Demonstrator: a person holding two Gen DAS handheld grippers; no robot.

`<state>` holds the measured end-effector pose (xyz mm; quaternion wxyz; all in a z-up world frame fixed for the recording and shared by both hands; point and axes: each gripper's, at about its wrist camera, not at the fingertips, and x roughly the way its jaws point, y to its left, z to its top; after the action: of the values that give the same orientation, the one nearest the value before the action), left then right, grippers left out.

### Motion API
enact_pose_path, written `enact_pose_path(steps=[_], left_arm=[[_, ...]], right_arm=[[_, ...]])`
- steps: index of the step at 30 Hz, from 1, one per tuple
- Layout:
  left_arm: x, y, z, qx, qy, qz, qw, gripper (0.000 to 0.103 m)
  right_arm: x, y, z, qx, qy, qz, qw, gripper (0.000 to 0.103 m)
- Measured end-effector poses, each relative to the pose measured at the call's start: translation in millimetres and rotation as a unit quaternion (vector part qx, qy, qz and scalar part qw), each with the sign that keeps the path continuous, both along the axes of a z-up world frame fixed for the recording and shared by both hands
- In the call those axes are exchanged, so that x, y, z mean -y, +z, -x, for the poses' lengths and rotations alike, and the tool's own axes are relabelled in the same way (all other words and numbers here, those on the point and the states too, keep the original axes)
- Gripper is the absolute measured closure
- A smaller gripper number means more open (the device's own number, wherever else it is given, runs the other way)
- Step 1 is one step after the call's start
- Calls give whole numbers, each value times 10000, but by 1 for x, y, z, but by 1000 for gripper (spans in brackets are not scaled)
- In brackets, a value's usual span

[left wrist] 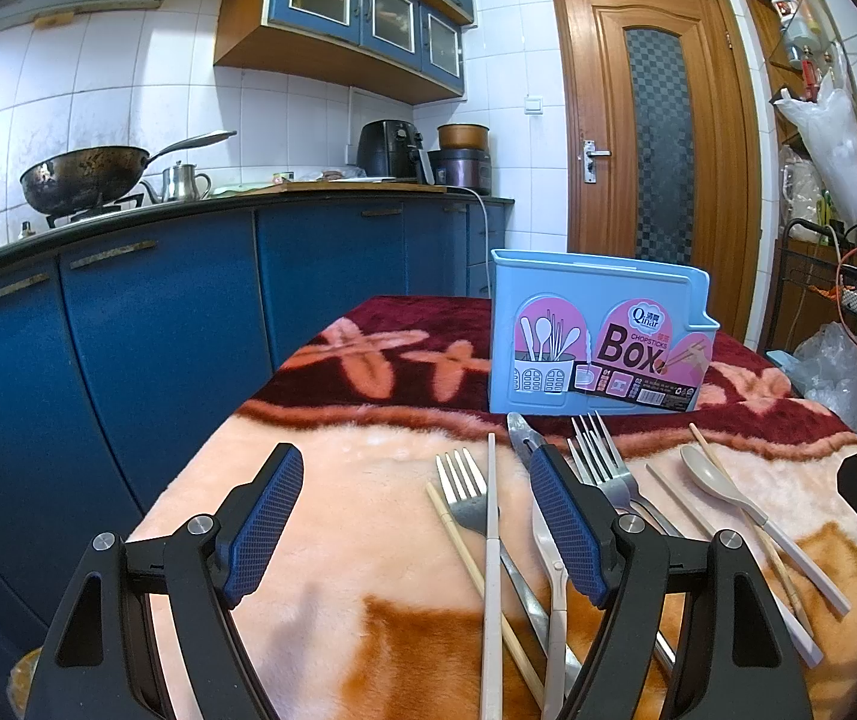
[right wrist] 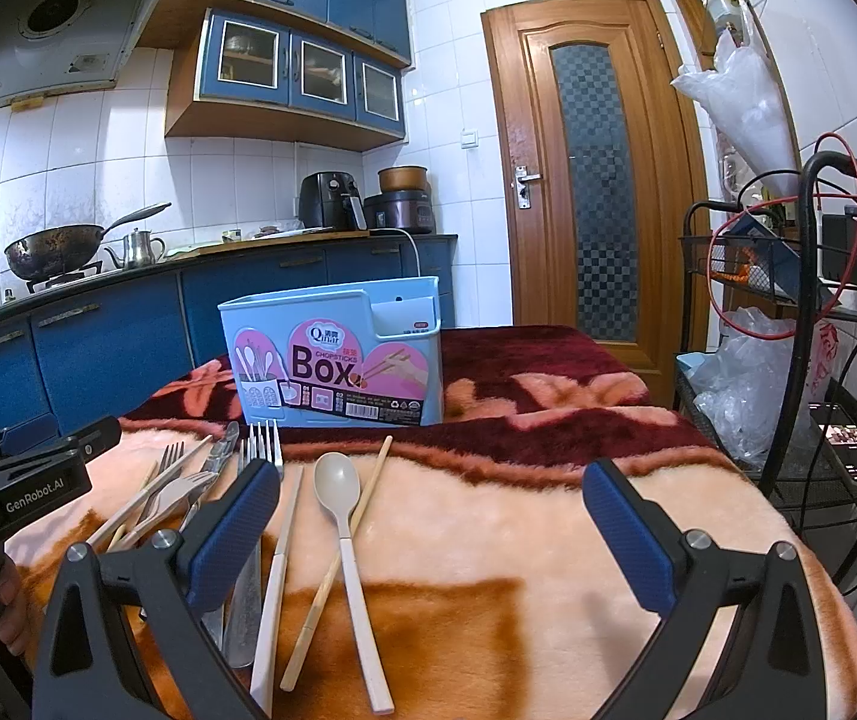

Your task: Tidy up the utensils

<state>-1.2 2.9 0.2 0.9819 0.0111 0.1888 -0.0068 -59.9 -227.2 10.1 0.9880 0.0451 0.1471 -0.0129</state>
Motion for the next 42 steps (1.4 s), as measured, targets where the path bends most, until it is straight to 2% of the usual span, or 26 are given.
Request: enact_pose_path(steps=[9,14,22,28,33,38,39,42], left_arm=[[-1,1,0,-14,-2,17,10000,24],[-4,4,-4,-142,-45,79,9999,24],[-21,4,-30,-1037,-150,432,9936,24],[-25,6,-48,-1674,-212,132,9856,24],[-18,5,-59,-2077,-395,-224,9771,24],[-6,6,-70,-2380,-715,-226,9684,24],[-3,6,-72,-2425,-784,-242,9667,26],[3,7,-80,-2593,-983,-201,9606,38]], right_arm=[[-1,0,0,16,-34,20,10000,0],[0,-1,-4,-141,-17,43,9999,0],[10,13,-19,-784,274,-154,9964,0],[8,24,-39,-1480,592,77,9872,1],[-1,23,-57,-2128,867,281,9728,16],[-8,15,-75,-2714,1107,363,9554,37],[-10,14,-79,-2795,1163,372,9523,42],[-13,10,-90,-3094,1376,318,9404,47]])
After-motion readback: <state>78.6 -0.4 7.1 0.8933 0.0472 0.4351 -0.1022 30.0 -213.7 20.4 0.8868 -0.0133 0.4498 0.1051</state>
